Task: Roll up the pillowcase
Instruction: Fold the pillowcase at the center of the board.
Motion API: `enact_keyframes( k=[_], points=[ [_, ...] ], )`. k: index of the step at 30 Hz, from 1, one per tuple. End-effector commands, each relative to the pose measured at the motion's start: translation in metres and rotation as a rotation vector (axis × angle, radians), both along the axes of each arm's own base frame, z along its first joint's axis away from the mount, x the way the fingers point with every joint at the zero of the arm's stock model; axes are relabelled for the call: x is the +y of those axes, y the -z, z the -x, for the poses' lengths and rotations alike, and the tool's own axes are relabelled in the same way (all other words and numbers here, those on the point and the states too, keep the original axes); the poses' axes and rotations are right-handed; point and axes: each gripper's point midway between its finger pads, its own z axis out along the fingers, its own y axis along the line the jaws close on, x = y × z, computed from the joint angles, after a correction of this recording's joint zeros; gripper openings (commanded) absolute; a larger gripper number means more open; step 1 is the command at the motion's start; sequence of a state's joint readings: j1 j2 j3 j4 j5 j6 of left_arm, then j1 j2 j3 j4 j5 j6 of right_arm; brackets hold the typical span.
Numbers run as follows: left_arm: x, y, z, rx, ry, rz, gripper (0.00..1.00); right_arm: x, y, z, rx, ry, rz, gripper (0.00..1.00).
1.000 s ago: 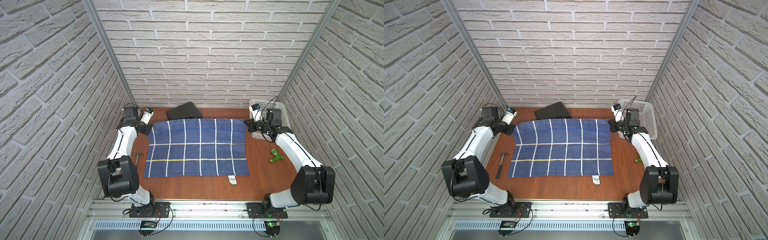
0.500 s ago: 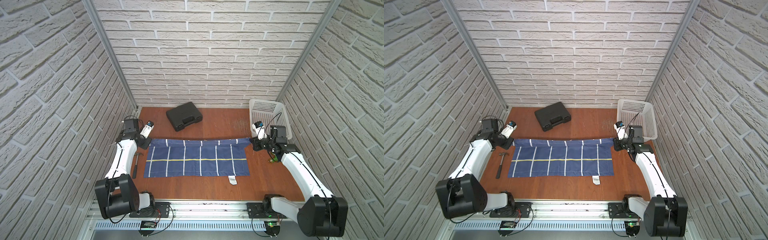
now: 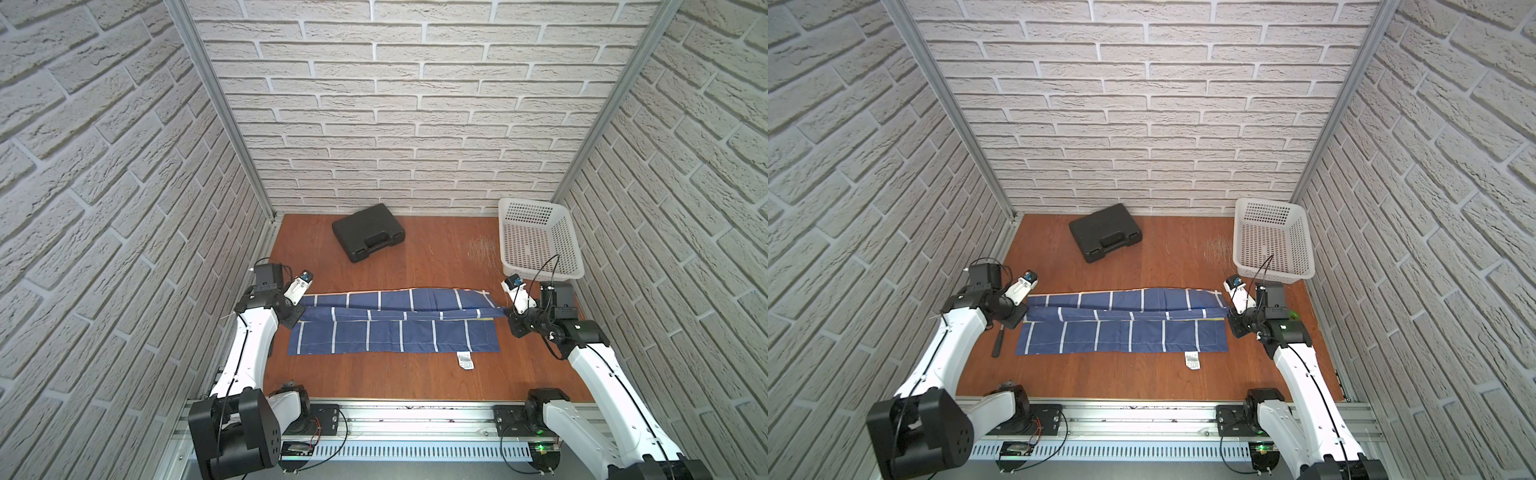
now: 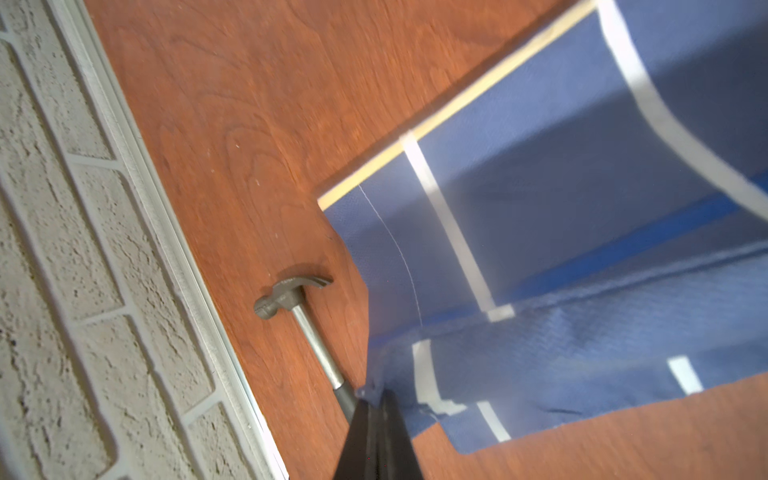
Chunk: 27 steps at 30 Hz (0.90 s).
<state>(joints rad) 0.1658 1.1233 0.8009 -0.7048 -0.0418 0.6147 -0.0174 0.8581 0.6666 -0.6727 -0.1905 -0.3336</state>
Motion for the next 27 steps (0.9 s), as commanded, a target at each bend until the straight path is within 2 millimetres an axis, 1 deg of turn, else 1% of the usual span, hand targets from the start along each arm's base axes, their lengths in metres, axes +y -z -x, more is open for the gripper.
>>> enact_keyframes(
  k=[1,4,7,10,14,20,24,27],
  points=[
    [0.004,0.005,0.005,0.035,0.027,-0.068,0.0,-0.002,0.01,0.01,0.034,-0.045,0.086,0.02],
    [0.001,0.009,0.012,0.064,0.05,-0.079,0.0,-0.006,0.018,0.018,0.059,-0.062,0.145,0.02],
    [-0.007,0.017,0.023,0.1,0.101,-0.078,0.0,-0.007,0.023,0.023,0.067,-0.088,0.185,0.02],
    [-0.011,0.024,0.033,0.123,0.138,-0.106,0.0,-0.008,0.029,0.029,0.09,-0.13,0.24,0.02],
    [-0.013,0.03,0.041,0.133,0.153,-0.118,0.0,-0.006,0.036,0.03,0.098,-0.173,0.279,0.02],
    [-0.008,0.035,0.048,0.139,0.137,-0.16,0.0,0.0,0.04,0.026,0.107,-0.204,0.292,0.02],
    [0.001,0.03,0.047,0.136,0.12,-0.214,0.0,0.0,0.043,0.03,0.124,-0.234,0.321,0.02],
    [0.0,0.031,0.048,0.145,0.123,-0.205,0.0,0.0,0.047,0.034,0.135,-0.261,0.347,0.02]
  ],
)
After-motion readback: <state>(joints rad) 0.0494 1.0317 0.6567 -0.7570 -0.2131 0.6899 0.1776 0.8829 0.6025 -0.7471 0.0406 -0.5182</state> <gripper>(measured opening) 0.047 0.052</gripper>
